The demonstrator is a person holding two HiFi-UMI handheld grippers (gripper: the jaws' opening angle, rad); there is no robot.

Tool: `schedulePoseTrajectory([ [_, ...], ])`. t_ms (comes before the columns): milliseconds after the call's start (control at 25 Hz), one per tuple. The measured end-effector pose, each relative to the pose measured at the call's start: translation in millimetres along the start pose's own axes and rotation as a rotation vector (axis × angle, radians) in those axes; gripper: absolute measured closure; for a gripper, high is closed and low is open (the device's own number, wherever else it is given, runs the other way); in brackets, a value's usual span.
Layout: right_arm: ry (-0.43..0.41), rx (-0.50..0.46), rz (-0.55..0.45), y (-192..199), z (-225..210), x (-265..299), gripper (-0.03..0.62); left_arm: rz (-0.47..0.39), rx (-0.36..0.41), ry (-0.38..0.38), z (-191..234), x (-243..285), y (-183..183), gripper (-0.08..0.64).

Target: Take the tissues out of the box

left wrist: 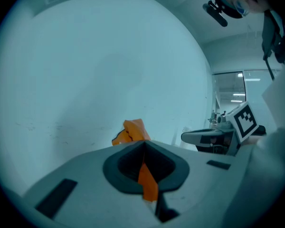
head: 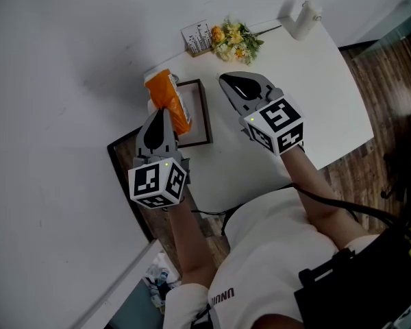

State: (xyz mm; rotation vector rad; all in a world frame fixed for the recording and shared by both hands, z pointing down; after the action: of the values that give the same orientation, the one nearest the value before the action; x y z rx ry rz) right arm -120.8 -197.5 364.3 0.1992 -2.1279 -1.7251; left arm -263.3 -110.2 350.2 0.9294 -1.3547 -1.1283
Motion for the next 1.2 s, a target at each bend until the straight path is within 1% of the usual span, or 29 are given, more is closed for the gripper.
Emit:
schedulePoseTrajectory([
  [400, -0.006, -0.037, -0.013, -3, 4, -1, 0.572, -0.046, 0.008, -0.008, -2, -11, -8, 0.548],
  [920, 0.005, -0.05, -0.01, -4, 3, -3, 0.574, -0.042, 0.014, -0.003, -4, -15, -9, 0.549],
  [1200, 0.005, -0.053, -0.008, -4, 3, -2, 0.574, -0.033, 0.002, -0.007, -2, -14, -5, 0.548],
])
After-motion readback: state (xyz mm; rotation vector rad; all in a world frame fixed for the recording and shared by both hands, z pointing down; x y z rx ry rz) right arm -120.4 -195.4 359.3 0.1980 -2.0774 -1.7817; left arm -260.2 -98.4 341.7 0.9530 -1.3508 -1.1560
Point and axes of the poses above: the fingertips, and each gripper's own axes: x forward along the fingers, z to its left, y out of its underside, the point moved 3 cm from there along -x, backward along the fingers, and after that the axes turned 10 degrees about -y, right-handed, at the moved point
